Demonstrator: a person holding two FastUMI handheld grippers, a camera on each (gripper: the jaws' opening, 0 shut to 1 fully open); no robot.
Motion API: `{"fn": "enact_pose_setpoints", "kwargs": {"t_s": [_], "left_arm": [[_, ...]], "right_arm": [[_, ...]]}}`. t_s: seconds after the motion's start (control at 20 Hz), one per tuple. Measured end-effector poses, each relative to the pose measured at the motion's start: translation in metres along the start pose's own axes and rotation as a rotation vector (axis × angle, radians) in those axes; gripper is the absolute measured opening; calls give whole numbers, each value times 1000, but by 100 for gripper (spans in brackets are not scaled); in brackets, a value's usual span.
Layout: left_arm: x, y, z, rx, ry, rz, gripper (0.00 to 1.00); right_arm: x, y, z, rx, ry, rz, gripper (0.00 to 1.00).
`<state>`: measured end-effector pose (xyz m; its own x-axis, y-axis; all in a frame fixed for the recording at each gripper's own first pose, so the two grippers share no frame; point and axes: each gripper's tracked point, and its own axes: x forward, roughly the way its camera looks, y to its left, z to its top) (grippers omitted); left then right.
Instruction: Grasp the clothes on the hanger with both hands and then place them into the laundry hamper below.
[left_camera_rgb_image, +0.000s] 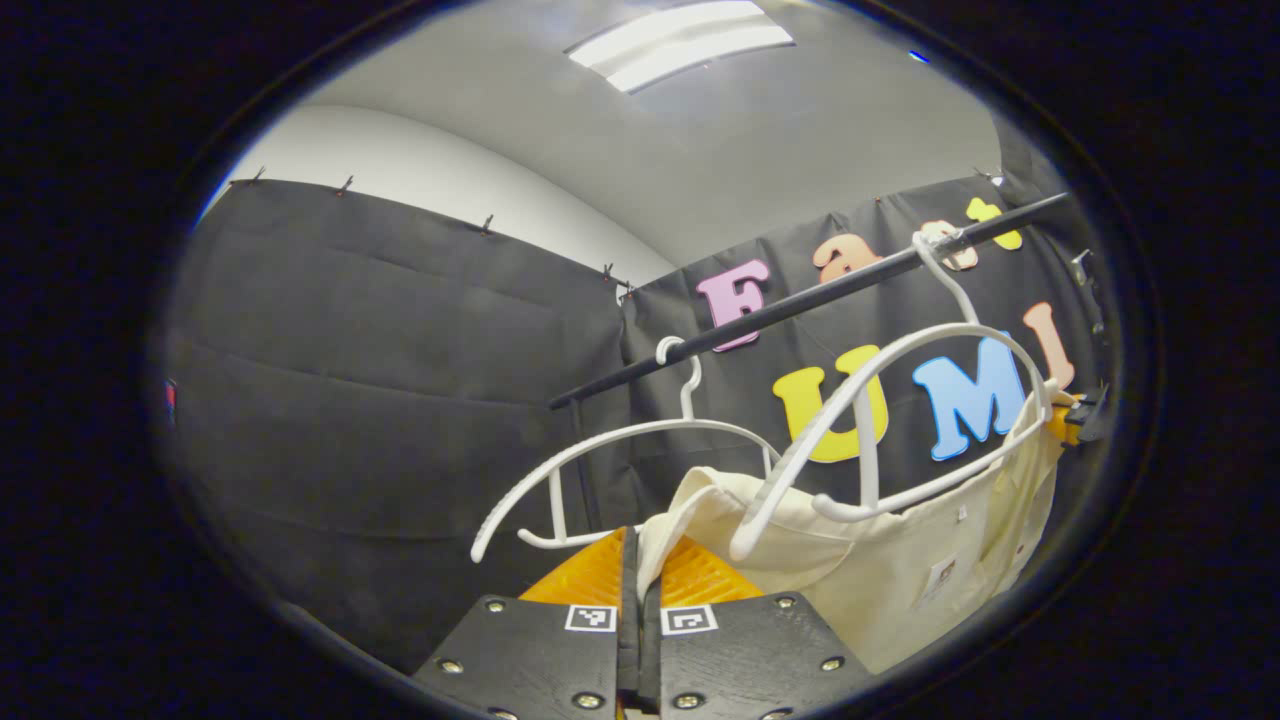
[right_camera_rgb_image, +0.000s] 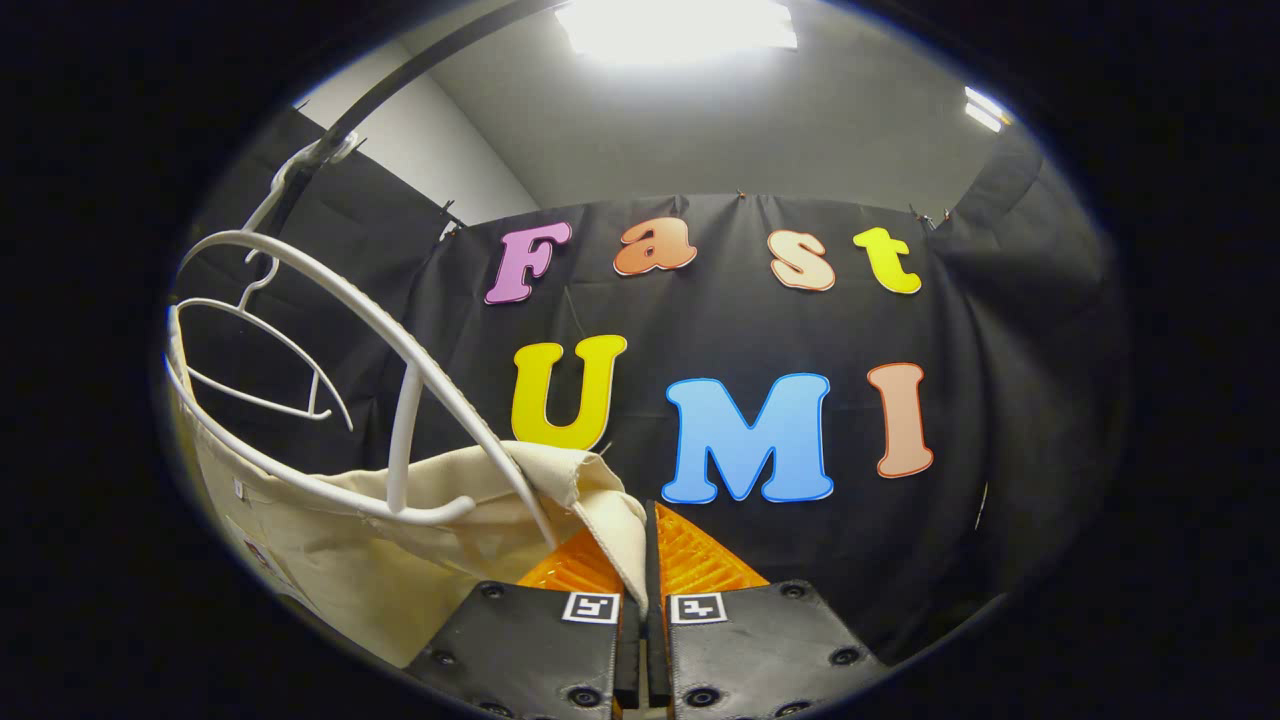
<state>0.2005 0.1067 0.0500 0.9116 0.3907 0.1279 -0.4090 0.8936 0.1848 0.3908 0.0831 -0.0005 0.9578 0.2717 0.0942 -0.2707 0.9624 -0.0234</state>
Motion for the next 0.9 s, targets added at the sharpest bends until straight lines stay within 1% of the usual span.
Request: {"fn": "enact_pose_setpoints", "kwargs": {"t_s": [0.2,0.4,0.55,0.65,0.85,0.9], "left_arm": [[0,0,-25,-16,47,-13,1],[-10,4,-36,-11,60,-42,0],[-10,0,-46,-20,81,-62,0],[-10,-5,-56,-27,101,-76,1],[-25,-4,-62,-27,111,-106,0],[-31,-4,-63,-30,113,-121,1]], "right_arm": [[-8,7,-21,-20,46,10,4],[-16,7,-35,-27,91,-5,5],[-24,4,-50,-37,134,-32,5],[-35,7,-64,-28,173,-33,5],[-63,10,-67,-40,172,-47,5],[-70,12,-66,-44,171,-47,1]]}}
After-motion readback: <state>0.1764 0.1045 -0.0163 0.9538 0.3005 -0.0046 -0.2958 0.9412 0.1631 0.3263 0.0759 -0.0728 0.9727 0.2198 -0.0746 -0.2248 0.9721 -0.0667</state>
